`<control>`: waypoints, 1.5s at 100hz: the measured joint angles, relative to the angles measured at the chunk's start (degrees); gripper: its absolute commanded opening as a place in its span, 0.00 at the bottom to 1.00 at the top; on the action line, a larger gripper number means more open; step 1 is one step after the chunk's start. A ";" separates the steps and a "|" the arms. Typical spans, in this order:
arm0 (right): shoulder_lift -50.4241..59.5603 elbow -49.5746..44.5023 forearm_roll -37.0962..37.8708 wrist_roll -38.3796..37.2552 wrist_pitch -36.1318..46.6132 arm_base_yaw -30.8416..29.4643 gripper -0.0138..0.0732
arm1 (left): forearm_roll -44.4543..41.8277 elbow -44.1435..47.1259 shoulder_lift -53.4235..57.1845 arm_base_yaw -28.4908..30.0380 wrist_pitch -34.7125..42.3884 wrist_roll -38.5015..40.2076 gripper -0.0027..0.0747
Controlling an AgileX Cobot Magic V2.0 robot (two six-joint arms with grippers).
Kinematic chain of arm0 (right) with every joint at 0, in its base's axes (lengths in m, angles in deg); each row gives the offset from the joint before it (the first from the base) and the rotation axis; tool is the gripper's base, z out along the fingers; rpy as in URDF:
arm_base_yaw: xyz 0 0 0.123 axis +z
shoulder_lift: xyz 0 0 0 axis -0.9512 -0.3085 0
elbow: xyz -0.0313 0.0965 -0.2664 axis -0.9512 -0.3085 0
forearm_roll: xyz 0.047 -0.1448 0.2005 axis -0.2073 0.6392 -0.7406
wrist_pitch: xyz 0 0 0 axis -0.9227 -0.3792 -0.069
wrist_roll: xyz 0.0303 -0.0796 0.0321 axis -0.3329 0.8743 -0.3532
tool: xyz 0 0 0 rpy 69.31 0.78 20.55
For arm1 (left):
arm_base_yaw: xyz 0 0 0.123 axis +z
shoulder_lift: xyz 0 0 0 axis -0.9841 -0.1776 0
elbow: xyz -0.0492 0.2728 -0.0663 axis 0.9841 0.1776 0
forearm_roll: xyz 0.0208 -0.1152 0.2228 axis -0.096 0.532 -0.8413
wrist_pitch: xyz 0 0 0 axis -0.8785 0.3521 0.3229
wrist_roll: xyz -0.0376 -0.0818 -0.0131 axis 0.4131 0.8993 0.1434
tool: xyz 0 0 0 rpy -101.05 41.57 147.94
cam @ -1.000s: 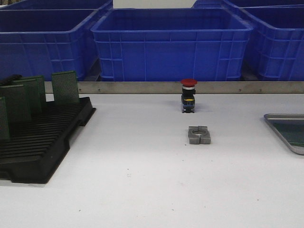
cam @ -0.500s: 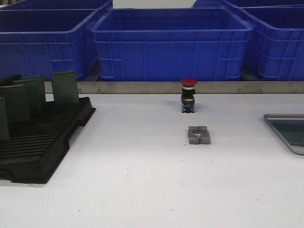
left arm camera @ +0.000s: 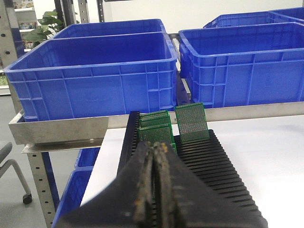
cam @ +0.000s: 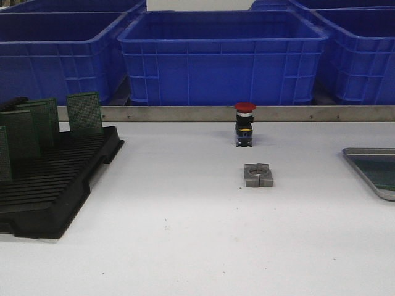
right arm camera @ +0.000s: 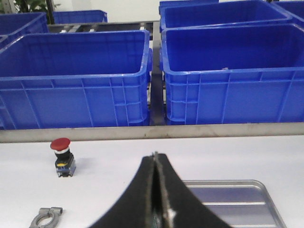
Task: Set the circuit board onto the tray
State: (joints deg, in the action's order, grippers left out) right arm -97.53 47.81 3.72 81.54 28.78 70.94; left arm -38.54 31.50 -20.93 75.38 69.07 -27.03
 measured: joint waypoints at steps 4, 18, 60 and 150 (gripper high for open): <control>1.06 -1.32 0.87 -0.92 1.36 0.00 0.08 | 0.00 0.00 0.00 0.00 0.00 0.00 0.01; 5.12 -5.78 2.18 -2.06 3.57 0.00 0.08 | 0.00 0.00 0.00 0.00 0.00 0.00 0.01; 20.59 -15.09 2.62 -2.22 3.76 0.00 0.08 | 0.00 0.00 0.00 0.00 0.00 0.00 0.01; 21.17 -15.09 3.39 -2.32 3.51 0.00 0.08 | 0.00 0.00 0.00 0.00 0.12 0.09 0.01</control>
State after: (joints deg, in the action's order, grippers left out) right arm -76.36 32.72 7.10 79.21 32.30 70.94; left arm -38.54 31.50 -20.93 75.38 69.19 -26.93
